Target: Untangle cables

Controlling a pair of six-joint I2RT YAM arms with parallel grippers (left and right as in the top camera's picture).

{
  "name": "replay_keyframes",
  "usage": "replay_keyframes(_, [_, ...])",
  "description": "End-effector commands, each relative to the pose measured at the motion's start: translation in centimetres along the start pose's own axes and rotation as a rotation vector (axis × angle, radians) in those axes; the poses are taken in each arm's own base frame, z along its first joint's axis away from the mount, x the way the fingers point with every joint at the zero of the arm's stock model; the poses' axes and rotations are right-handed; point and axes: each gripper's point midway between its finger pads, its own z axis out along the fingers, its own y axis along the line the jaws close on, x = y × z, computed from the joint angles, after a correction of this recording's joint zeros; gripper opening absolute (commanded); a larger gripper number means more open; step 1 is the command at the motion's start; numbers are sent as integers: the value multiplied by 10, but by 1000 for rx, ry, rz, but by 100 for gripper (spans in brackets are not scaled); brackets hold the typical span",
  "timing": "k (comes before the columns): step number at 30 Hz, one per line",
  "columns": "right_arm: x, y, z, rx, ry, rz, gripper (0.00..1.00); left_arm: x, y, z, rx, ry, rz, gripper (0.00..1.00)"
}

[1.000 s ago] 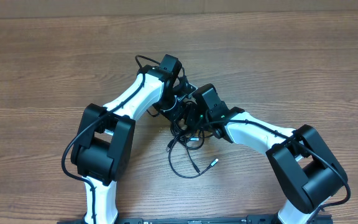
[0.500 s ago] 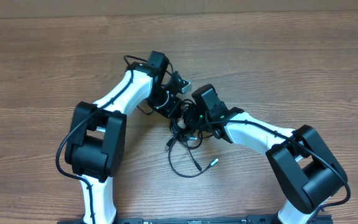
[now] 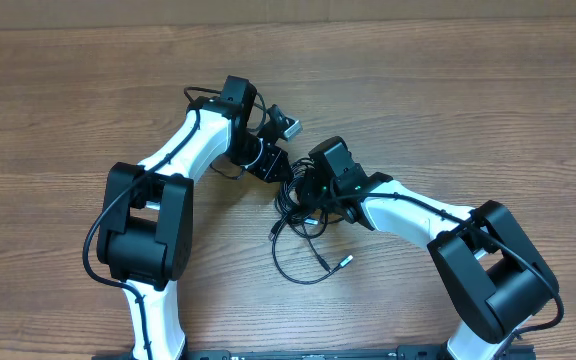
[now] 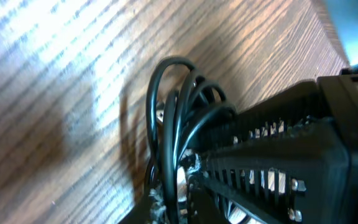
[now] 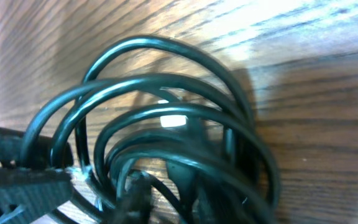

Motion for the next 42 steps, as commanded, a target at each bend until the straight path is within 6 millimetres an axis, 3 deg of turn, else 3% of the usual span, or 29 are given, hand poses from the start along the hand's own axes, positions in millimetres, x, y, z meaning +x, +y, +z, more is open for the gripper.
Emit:
replay_keyframes(1, [7,-2,3,-1,33,1,10,-4,-1,4,0,-1,-2,16])
replay_keyframes(3, [12,0,3,-14,59,2,5,-1,6,4,-45,16,-30,20])
replay_keyframes(6, [13,0,2,-18,65,3,4,9,32,1,-199,57,-143,40])
replay_keyframes(8, [13,0,2,-19,65,3,4,17,43,-3,-277,85,-215,41])
replay_keyframes(15, [8,4,2,-35,50,9,4,40,34,-4,-255,179,-235,40])
replay_keyframes(20, [1,8,2,-55,23,10,4,42,15,-1,-144,190,-169,40])
replay_keyframes(24, [-2,6,2,-51,17,14,4,46,20,4,-170,193,-175,40])
replay_keyframes(30, [-10,2,2,-28,-26,13,4,53,34,25,-212,147,-236,32])
replay_keyframes(34, [-13,3,1,-20,-32,7,4,55,44,25,-274,138,-302,24])
replay_keyframes(37, [-22,-6,-6,69,-55,18,4,55,50,24,-307,131,-326,19])
replay_keyframes(42, [-36,-20,-21,221,-91,7,4,55,53,23,-331,130,-338,20])
